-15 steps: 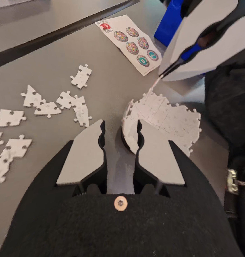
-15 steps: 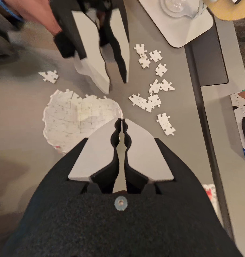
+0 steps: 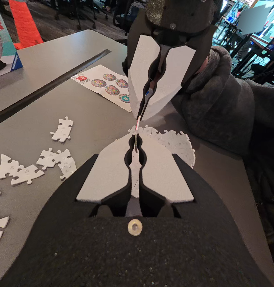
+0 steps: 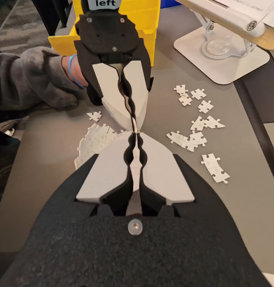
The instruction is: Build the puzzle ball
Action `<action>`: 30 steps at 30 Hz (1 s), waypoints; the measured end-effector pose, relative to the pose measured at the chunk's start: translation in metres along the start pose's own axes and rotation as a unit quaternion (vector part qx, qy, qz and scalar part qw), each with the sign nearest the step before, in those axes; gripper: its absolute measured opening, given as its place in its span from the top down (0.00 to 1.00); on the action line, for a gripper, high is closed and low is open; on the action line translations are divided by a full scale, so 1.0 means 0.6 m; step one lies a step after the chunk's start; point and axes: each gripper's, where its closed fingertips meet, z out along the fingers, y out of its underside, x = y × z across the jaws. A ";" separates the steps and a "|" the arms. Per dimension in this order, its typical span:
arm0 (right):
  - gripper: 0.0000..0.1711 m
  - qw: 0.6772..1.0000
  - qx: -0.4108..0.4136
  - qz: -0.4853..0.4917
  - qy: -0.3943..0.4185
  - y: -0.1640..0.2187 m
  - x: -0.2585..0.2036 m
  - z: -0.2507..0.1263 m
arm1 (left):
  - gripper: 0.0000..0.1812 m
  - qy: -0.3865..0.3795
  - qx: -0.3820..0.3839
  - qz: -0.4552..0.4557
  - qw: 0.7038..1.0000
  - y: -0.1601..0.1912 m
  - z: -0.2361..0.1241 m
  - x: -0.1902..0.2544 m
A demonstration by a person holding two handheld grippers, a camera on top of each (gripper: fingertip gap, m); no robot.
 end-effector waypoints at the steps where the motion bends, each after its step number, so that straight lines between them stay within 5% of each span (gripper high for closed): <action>1: 0.99 1.000 -0.009 -0.015 0.008 0.003 0.001 -0.001 | 0.99 -0.006 0.003 -0.003 1.000 0.002 0.001 0.000; 4: 0.91 0.994 -0.063 -0.075 0.053 0.012 0.010 -0.001 | 0.99 -0.020 -0.002 -0.005 1.000 0.014 0.006 0.002; 12: 0.95 0.976 -0.157 -0.145 0.034 0.021 -0.003 0.005 | 0.99 -0.006 0.005 -0.021 1.000 0.020 0.012 0.008; 30: 1.00 0.965 -0.198 -0.172 0.026 0.029 0.009 0.009 | 0.99 -0.007 0.001 -0.051 0.999 0.033 0.021 -0.006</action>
